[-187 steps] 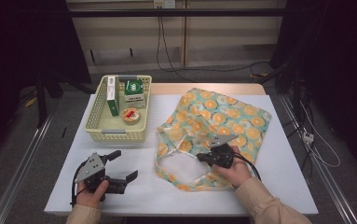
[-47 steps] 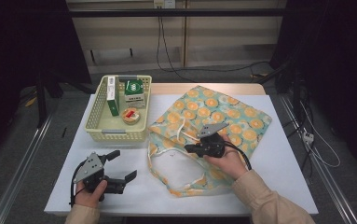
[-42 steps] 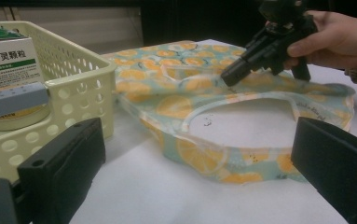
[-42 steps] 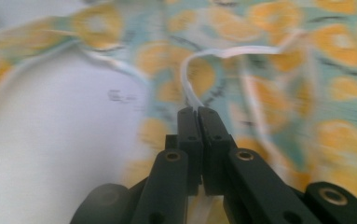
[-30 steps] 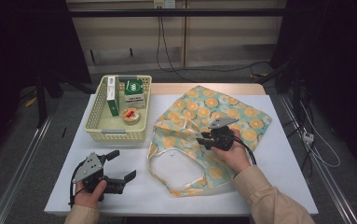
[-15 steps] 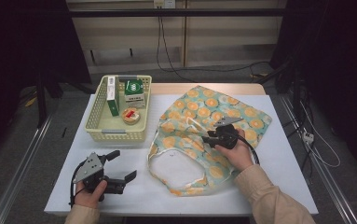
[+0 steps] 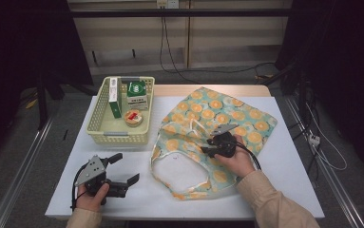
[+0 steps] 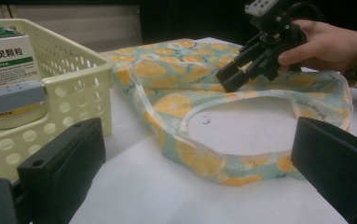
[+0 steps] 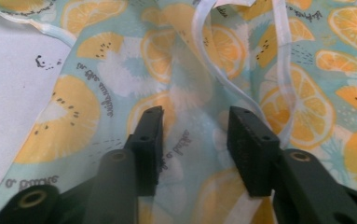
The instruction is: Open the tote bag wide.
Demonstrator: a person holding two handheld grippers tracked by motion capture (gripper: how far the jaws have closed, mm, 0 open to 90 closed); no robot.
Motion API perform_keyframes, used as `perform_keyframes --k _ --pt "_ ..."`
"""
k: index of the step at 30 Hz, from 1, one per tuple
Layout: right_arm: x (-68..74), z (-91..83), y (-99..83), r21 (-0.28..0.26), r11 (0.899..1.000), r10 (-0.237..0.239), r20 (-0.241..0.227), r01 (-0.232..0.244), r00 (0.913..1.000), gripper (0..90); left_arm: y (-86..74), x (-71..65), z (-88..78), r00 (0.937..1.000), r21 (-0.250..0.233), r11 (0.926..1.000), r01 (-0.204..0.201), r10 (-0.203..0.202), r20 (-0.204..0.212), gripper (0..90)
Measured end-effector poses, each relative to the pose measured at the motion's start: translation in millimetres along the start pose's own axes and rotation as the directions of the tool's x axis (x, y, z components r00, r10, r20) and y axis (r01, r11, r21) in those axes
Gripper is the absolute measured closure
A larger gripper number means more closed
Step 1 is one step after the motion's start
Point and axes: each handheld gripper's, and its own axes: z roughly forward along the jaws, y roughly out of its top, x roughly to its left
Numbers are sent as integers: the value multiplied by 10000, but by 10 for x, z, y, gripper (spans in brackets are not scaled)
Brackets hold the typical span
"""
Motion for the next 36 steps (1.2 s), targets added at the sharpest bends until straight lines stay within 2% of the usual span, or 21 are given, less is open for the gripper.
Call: perform_keyframes --k 4,5,9,10,11,14,19,20,24,27,29,33,36 --pt "-24 -1 -5 -77 10000 10 96 -9 10000 732 -1 2 3 10000 7 10000 -22 22 -2 27" --pt "-28 0 -6 -96 9999 135 56 -134 9999 767 -3 -1 6 10000 8 10000 19 -19 7 28" --pt "-34 5 -2 -105 9996 246 199 -244 9995 858 2 -5 5 10000 10 10000 -6 6 14 27" --pt "-39 7 -1 -119 9997 236 208 -233 9995 869 0 -3 6 10000 3 10000 21 -21 22 28" --pt "-43 8 0 -123 9996 240 202 -237 9995 879 2 8 3 9999 29 9999 -129 129 -11 28" --pt "-54 2 4 -103 9991 406 154 -405 9991 900 2 0 2 10000 -14 10000 26 -26 26 28" --pt "-79 -116 64 -498 9918 1140 -669 -1175 9912 900 1 10 -1 10000 21 10000 -73 73 -21 28" --pt "-75 -157 90 -527 9916 1143 -725 -1183 9908 900 -1 4 1 10000 14 10000 47 -47 -10 27" --pt "-75 -335 218 -974 9887 1042 -967 -1137 9898 900 7 -6 5 10000 -32 10000 25 -25 -8 27" --pt "-120 -435 288 -1302 9855 1001 -725 -1089 9923 900 10 -10 6 10000 -51 10000 24 -24 -4 27" --pt "-191 -462 308 -1399 9844 1023 -397 -1069 9940 900 11 -9 4 10000 -61 10000 29 -29 -13 27" --pt "-367 -436 273 -1458 9773 1531 -158 -1538 9881 894 12 0 2 10000 -76 10000 40 -40 -15 27" --pt "-474 -378 216 -1273 9784 1675 254 -1630 9855 893 12 7 0 10000 -76 10000 -3 3 -31 27"
